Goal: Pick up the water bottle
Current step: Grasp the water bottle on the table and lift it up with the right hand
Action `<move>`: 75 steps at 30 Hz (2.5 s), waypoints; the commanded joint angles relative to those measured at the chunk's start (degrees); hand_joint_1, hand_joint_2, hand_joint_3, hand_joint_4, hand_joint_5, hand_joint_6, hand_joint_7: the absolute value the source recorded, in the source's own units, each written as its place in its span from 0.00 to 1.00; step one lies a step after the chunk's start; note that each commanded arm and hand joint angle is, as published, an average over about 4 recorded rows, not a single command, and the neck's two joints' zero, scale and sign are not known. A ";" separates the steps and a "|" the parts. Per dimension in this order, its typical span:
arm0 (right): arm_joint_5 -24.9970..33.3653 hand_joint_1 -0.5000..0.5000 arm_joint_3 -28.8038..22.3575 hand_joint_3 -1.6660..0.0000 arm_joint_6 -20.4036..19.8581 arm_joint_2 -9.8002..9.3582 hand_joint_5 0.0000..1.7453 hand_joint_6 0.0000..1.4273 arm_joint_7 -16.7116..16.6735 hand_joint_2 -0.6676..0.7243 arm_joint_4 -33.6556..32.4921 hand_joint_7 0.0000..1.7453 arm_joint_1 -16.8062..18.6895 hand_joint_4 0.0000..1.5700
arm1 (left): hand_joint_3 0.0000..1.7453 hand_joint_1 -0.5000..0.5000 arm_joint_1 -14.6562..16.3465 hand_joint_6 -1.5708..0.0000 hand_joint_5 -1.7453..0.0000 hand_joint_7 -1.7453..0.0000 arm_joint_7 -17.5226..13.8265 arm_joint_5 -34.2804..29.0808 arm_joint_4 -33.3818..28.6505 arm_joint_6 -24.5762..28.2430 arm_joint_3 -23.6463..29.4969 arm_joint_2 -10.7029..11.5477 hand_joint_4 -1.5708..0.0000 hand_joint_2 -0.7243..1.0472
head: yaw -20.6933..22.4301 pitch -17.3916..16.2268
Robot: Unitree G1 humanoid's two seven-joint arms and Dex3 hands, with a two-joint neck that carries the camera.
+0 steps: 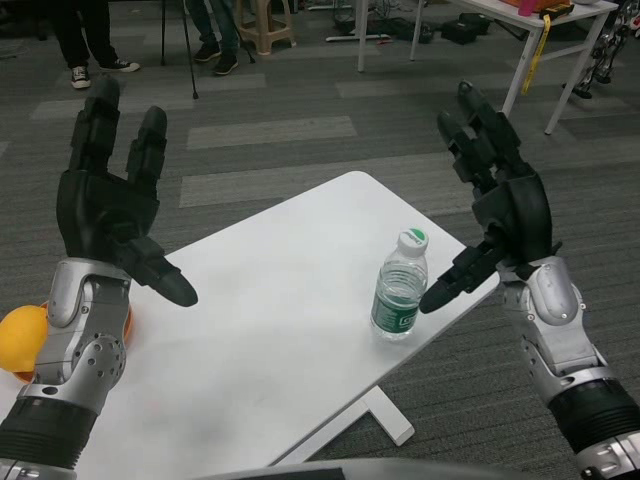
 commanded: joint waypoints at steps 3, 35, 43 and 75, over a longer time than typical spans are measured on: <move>0.45 0.00 -0.55 0.95 0.25 -0.54 0.00 0.00 0.74 0.73 2.61 0.04 1.48 0.00 | 0.05 0.04 -0.31 1.00 0.94 1.00 0.10 -0.25 0.07 0.10 0.08 0.15 1.00 0.10 | -0.34 0.39; 0.36 0.00 11.73 0.95 0.16 4.29 0.00 0.00 7.84 0.82 35.68 0.04 -11.37 0.00 | 0.05 0.04 0.30 1.00 0.94 1.00 -0.08 -0.43 0.03 0.02 -0.05 0.32 1.00 0.10 | -1.30 0.33; 0.36 0.00 14.46 0.95 0.25 4.38 0.00 0.00 7.84 0.82 39.90 0.04 -12.52 0.00 | 0.05 0.04 0.48 1.00 0.94 1.00 -0.16 -0.43 0.07 -0.16 -0.23 0.24 1.00 0.10 | -1.70 0.32; 0.27 0.00 21.80 0.95 0.03 5.74 0.00 0.00 5.95 0.77 46.67 0.04 -15.37 0.00 | 0.05 0.04 0.30 1.00 0.94 1.00 -0.43 -0.56 0.60 -0.16 -0.45 -0.03 1.00 0.10 | -2.03 -0.70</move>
